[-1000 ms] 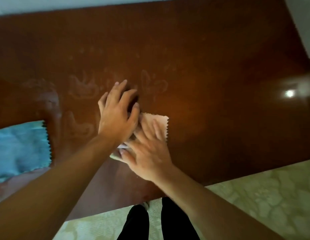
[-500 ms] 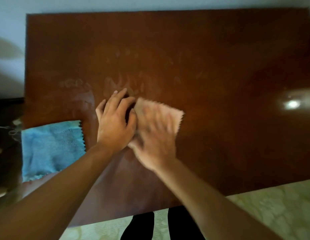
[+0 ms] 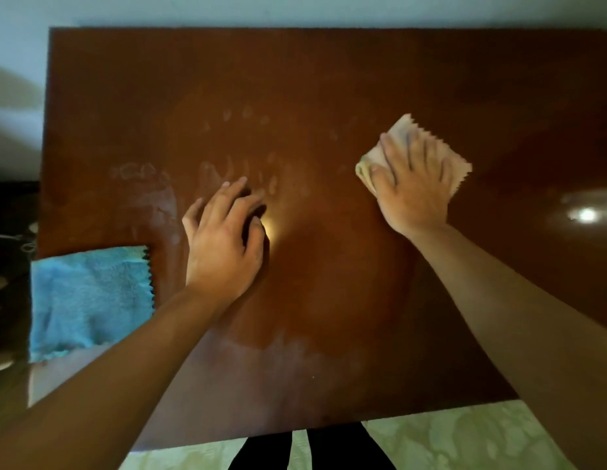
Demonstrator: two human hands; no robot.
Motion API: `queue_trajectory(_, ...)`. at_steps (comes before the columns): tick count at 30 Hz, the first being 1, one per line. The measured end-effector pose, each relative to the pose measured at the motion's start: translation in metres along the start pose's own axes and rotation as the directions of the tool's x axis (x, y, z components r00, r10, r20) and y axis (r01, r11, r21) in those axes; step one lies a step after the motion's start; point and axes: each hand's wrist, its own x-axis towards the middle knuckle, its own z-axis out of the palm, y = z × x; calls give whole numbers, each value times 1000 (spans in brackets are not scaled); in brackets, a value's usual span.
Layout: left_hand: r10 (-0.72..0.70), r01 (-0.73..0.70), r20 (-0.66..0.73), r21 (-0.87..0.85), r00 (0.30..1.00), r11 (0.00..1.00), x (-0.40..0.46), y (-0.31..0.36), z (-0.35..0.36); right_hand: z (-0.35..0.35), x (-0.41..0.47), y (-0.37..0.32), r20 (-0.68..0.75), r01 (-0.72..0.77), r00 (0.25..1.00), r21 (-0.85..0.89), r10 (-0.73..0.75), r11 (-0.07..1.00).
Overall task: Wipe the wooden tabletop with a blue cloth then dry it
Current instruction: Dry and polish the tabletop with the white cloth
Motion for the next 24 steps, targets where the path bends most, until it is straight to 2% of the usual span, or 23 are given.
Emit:
queue_trajectory(3, -51, 51, -43, -6, 998, 999, 1, -5, -1, -1, 14, -20, -33, -1, 999, 22, 2, 1000)
queue_trajectory(6, -94, 96, -92, 14, 991, 995, -4, -16, -8, -5, 27, -48, -12, 71, 997, 21, -71, 997)
queue_trajectory(10, -189, 194, -174, 16, 966, 981, -15, -31, -22, -3, 32, -114, 55, 298, 953, 12, -298, 955)
queue_trajectory(12, -234, 245, -196, 31, 952, 969, -20, -38, -29, 7, 3, -150, 68, 485, 872, 13, -484, 875)
queue_trajectory(15, -309, 321, -209, 26, 928, 947, -27, -44, -39, 30, -85, -172, 106, 762, 643, 20, -759, 648)
queue_trajectory(17, -328, 342, -213, 30, 920, 939, -31, -47, -44, 41, -126, -163, 141, 864, 491, 50, -860, 501)
queue_trajectory(20, -335, 362, -245, 70, 910, 930, -42, -51, -48, 41, -123, -149, 183, 936, 343, 10, -921, 351)
queue_trajectory(21, -359, 393, -253, 97, 898, 914, -46, -53, -50, 38, -110, -152, 202, 942, 331, -7, -922, 337)
queue_trajectory(22, -398, 440, -257, 130, 881, 889, -51, -56, -50, 34, -93, -161, 207, 935, 351, -24, -913, 354)
queue_trajectory(24, -502, 553, -266, 176, 823, 814, -61, -65, -51, 27, -61, -195, 195, 893, 449, -46, -872, 449)
